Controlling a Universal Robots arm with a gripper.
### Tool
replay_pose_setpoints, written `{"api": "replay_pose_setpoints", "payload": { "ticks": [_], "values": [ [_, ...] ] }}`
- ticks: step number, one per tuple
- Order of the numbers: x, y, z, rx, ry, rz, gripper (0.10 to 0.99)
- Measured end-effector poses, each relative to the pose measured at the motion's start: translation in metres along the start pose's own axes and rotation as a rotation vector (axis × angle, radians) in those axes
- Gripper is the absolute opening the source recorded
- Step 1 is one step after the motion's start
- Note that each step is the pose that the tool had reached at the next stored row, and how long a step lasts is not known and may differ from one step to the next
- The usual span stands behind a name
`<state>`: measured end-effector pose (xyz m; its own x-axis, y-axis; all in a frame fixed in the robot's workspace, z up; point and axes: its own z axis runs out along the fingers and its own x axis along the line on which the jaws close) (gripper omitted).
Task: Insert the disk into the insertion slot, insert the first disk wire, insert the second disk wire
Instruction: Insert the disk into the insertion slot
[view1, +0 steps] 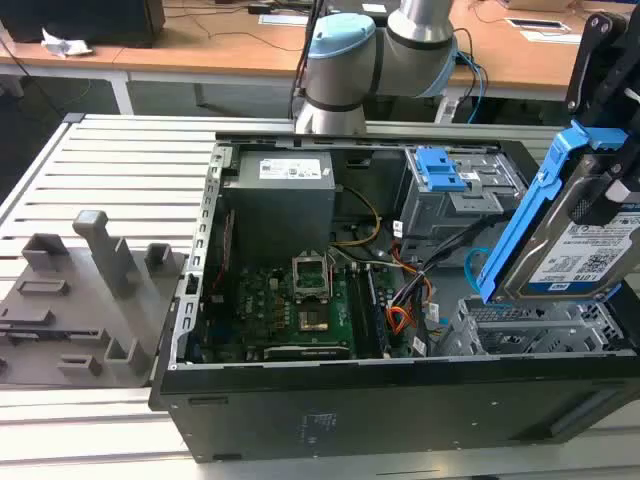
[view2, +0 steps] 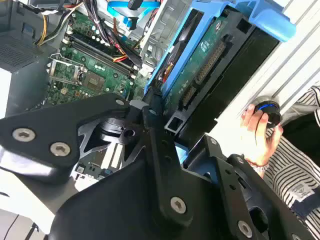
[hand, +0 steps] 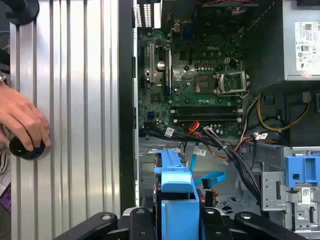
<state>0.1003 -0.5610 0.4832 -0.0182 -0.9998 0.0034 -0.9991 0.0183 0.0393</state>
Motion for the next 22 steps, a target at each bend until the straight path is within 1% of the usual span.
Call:
{"api": "replay_pose_setpoints", "payload": {
  "ticks": [3, 6, 9, 12, 13, 14, 16, 18, 20, 22],
  "values": [
    [0.0000, -0.0002, 0.0038, 0.000, 0.0000, 0.000, 0.365],
    [-0.0001, -0.0004, 0.0111, 0.000, 0.0001, 0.000, 0.365],
    [-0.0001, -0.0006, 0.0152, 0.000, 0.0000, 0.000, 0.365],
    [-0.0001, -0.0008, 0.0215, 0.000, 0.0000, 0.000, 0.365],
    [-0.0001, -0.0012, 0.0234, 0.000, 0.0000, 0.000, 0.365],
    [-0.0007, -0.0034, 0.0262, 0.000, -0.0001, 0.000, 0.365],
    [-0.0079, -0.0116, 0.0289, 0.000, 0.0001, 0.000, 0.365],
    [-0.0102, -0.0125, 0.0312, 0.000, 0.0000, 0.000, 0.365],
    [-0.0125, -0.0131, 0.0380, -0.001, -0.0001, 0.000, 0.365],
    [-0.0138, -0.0139, 0.0396, -0.001, 0.0001, 0.000, 0.365]
  ]
}}
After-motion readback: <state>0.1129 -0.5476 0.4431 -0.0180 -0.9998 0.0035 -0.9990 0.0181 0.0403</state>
